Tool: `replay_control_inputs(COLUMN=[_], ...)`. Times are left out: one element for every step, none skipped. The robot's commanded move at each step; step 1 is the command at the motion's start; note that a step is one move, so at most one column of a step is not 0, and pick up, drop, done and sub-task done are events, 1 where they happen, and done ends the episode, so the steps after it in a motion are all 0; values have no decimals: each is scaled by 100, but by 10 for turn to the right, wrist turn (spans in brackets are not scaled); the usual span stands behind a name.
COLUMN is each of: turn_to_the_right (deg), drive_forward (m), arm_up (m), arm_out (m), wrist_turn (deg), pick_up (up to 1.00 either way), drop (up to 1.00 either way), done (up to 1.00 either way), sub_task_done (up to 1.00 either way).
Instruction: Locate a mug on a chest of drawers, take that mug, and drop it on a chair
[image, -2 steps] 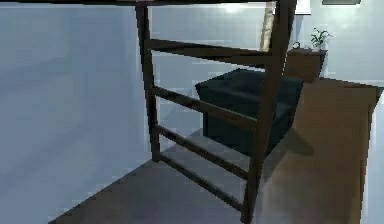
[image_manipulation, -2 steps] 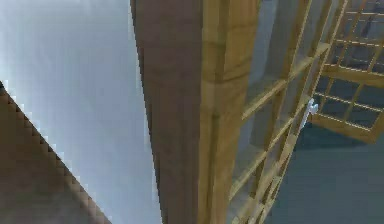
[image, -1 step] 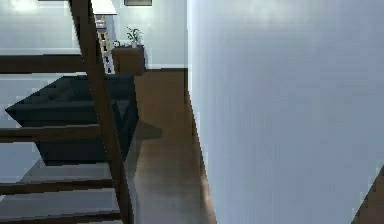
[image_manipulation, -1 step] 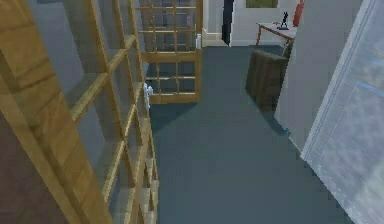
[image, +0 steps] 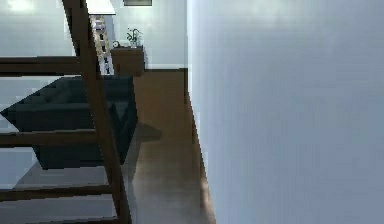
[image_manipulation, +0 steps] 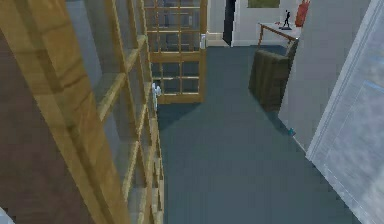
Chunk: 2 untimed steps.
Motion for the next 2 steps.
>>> replay_control_inputs(turn_to_the_right=[-60,0], drive_forward=[0,100], arm_up=[0,0], arm_out=[0,0], wrist_turn=[0,0], pick_up=[0,0], drop=[0,0], done=[0,0], sub_task_done=[0,0])
